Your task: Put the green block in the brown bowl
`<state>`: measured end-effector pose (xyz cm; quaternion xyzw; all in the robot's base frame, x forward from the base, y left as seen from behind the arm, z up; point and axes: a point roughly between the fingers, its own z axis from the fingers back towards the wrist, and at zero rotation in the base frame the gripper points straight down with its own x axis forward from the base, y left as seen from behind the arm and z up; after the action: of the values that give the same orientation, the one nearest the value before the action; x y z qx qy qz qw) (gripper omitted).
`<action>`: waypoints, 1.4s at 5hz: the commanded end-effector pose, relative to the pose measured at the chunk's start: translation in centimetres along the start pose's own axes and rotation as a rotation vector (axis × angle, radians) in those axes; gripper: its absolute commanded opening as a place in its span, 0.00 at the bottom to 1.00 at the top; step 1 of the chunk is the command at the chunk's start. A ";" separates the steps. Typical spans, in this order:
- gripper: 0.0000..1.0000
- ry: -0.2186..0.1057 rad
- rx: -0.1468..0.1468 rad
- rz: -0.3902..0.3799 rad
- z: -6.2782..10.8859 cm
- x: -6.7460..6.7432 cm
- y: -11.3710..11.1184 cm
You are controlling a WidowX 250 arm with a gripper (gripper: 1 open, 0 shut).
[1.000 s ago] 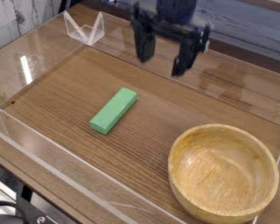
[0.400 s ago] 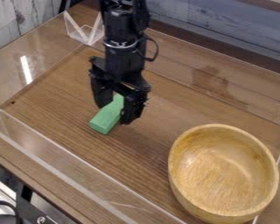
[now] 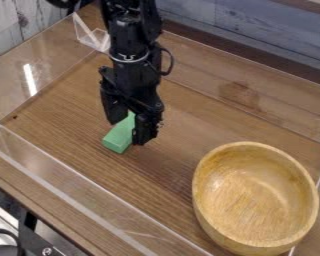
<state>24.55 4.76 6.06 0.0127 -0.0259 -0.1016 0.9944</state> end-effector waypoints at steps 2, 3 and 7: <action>1.00 -0.090 0.032 0.012 0.8 3.0 2.4; 1.00 -0.101 0.031 0.050 0.4 2.8 2.4; 1.00 -0.097 0.023 0.124 -1.4 3.4 4.7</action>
<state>27.98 8.34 3.53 0.0085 -0.0499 -0.0408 0.9979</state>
